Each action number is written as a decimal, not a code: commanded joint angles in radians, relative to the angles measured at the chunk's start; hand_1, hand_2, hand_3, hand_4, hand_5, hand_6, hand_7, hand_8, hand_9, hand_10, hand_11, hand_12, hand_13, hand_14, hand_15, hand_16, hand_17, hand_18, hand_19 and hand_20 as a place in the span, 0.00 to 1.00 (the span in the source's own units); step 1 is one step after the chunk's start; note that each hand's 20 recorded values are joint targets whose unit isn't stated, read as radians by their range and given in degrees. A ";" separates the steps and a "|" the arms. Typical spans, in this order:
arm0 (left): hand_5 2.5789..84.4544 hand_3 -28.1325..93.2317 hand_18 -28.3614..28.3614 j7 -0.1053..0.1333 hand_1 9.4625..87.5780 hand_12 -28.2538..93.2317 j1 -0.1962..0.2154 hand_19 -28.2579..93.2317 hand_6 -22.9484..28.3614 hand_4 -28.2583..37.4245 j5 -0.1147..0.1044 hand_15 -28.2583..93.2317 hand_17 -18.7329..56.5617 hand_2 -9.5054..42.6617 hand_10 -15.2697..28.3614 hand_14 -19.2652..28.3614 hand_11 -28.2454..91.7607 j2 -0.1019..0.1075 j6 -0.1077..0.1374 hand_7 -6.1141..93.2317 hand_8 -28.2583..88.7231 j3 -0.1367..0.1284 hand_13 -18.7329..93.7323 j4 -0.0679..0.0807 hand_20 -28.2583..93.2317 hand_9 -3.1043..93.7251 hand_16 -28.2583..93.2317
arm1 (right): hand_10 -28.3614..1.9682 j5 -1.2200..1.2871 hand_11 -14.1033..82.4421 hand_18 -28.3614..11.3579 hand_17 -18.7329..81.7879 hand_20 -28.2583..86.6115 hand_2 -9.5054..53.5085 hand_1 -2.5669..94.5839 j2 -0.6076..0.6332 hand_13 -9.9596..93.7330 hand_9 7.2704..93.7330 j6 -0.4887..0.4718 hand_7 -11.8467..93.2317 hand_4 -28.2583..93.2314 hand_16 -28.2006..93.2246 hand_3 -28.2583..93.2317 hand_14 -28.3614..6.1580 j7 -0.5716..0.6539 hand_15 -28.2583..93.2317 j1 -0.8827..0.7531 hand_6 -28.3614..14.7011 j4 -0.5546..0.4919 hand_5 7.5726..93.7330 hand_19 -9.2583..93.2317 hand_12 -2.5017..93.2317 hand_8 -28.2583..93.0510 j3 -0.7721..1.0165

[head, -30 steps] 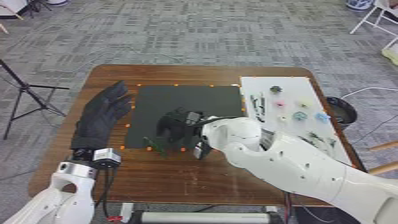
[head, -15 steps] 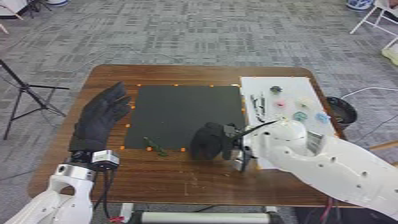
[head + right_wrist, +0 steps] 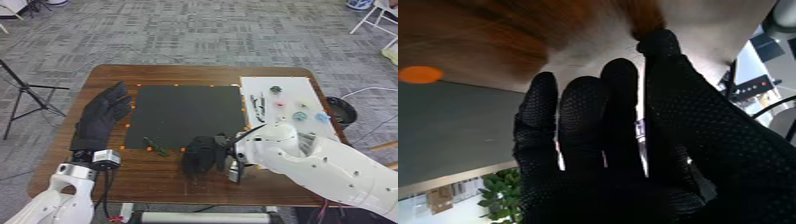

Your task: Arrange flowers

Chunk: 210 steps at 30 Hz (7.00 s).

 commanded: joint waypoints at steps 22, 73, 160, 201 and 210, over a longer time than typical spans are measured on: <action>0.35 0.79 0.84 0.003 0.20 0.39 -0.035 0.54 0.51 0.02 -0.008 0.46 0.11 0.10 0.60 0.68 0.39 -0.005 -0.012 0.24 0.18 0.026 0.33 0.012 0.34 0.27 0.28 | 0.53 0.057 0.69 0.23 0.35 0.68 0.17 0.45 -0.276 0.52 0.46 0.055 0.43 0.03 0.61 0.99 0.44 0.028 0.90 0.051 0.71 0.190 0.56 0.79 0.67 0.15 -0.024; 0.35 0.79 0.84 0.024 0.19 0.39 -0.045 0.54 0.51 0.02 -0.015 0.46 0.11 0.10 0.60 0.69 0.39 -0.002 0.008 0.24 0.18 0.036 0.33 0.015 0.34 0.27 0.28 | 0.54 -0.038 0.67 0.23 0.34 0.68 0.14 0.43 -0.358 0.53 0.48 0.118 0.39 0.02 0.61 0.99 0.43 0.015 0.90 0.140 0.69 0.322 0.59 0.79 0.68 0.14 -0.042; 0.36 0.80 0.84 0.098 0.19 0.39 -0.115 0.54 0.51 0.02 -0.036 0.47 0.12 0.11 0.61 0.69 0.40 0.015 0.041 0.25 0.17 0.091 0.34 0.034 0.35 0.29 0.28 | 0.58 -0.224 0.89 0.11 0.58 0.68 0.56 0.29 -0.512 0.85 0.85 0.181 0.25 0.16 0.50 1.00 0.52 0.449 0.98 0.307 0.75 0.425 0.36 1.00 0.37 0.13 -0.338; 0.36 0.79 0.84 0.097 0.19 0.39 -0.089 0.54 0.51 0.02 -0.038 0.47 0.12 0.11 0.61 0.69 0.40 0.003 0.054 0.25 0.17 0.074 0.34 0.027 0.35 0.29 0.28 | 0.57 -0.266 0.88 0.11 0.58 0.68 0.56 0.29 -0.454 0.86 0.85 0.035 0.26 0.17 0.50 1.00 0.52 0.512 0.98 0.293 0.77 0.476 0.40 1.00 0.37 0.12 -0.335; 0.36 0.80 0.84 0.106 0.19 0.39 -0.088 0.54 0.51 0.02 -0.045 0.47 0.12 0.11 0.61 0.69 0.40 0.008 0.061 0.25 0.17 0.078 0.34 0.026 0.35 0.29 0.28 | 0.57 -0.272 0.88 0.11 0.58 0.68 0.56 0.29 -0.437 0.86 0.85 0.016 0.26 0.17 0.50 1.00 0.52 0.506 0.98 0.286 0.76 0.477 0.41 1.00 0.37 0.12 -0.331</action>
